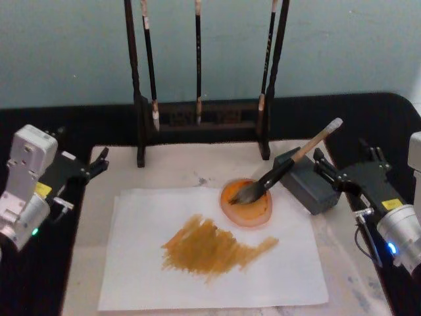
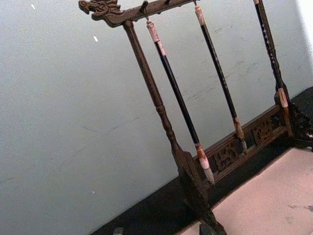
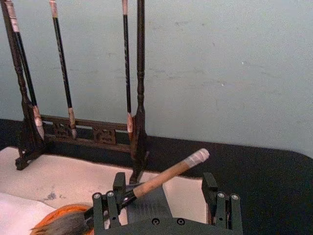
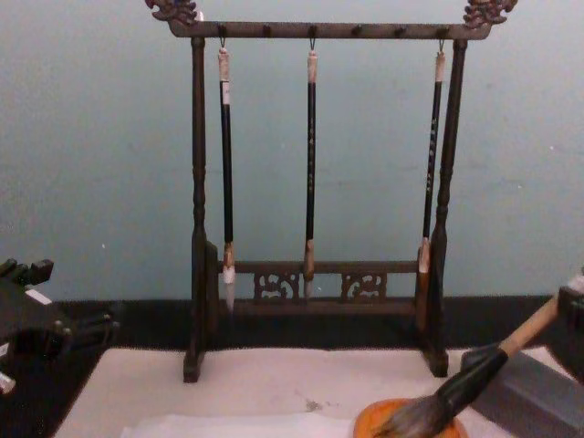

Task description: Pick up the brush from the inkstone, write on the paper, then place the brush back to its original position.

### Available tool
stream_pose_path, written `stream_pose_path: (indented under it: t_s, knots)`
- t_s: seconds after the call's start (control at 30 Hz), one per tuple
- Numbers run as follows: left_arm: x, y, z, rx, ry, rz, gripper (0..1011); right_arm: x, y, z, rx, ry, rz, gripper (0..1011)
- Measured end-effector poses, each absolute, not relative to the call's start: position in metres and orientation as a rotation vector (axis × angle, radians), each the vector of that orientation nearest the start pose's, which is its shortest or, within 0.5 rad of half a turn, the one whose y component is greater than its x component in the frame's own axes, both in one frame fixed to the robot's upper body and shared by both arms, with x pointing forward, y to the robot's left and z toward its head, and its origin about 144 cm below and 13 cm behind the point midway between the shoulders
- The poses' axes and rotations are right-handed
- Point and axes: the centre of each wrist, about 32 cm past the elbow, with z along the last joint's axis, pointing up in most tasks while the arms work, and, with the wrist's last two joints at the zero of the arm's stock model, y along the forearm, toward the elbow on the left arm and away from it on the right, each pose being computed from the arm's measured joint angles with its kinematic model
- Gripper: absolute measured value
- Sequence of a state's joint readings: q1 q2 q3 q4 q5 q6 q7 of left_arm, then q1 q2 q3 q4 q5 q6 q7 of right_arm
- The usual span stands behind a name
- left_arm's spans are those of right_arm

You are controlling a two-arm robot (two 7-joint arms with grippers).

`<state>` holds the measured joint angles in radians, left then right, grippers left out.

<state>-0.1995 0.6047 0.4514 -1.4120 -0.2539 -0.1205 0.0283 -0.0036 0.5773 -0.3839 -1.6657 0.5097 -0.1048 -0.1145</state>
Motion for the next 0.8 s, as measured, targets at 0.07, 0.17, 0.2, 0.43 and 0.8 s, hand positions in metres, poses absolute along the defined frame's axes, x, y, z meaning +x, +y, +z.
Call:
stream_pose_path:
  t_s: [0.07,0.17,0.2,0.43,0.8]
  knots:
    - [0.489,0.310,1.140,0.304,-0.285,1.248,1009,0.434,-0.272,1.147,-0.036,-0.002,-1.311,1000]
    - [0.489,0.310,1.140,0.304,-0.285,1.248,1010,0.434,-0.273,1.145,-0.041,0.011,-1.314,1000]
    - [0.489,0.310,1.140,0.304,-0.285,1.248,1010,0.434,-0.273,1.143,-0.041,0.023,-1.317,1000]
    - [0.489,0.310,1.140,0.305,-0.285,1.248,1010,0.435,-0.275,1.138,-0.056,0.058,-1.319,1000]
    - [0.489,0.310,1.140,0.304,-0.285,1.248,1010,0.436,-0.275,1.138,-0.062,0.057,-1.314,1000]
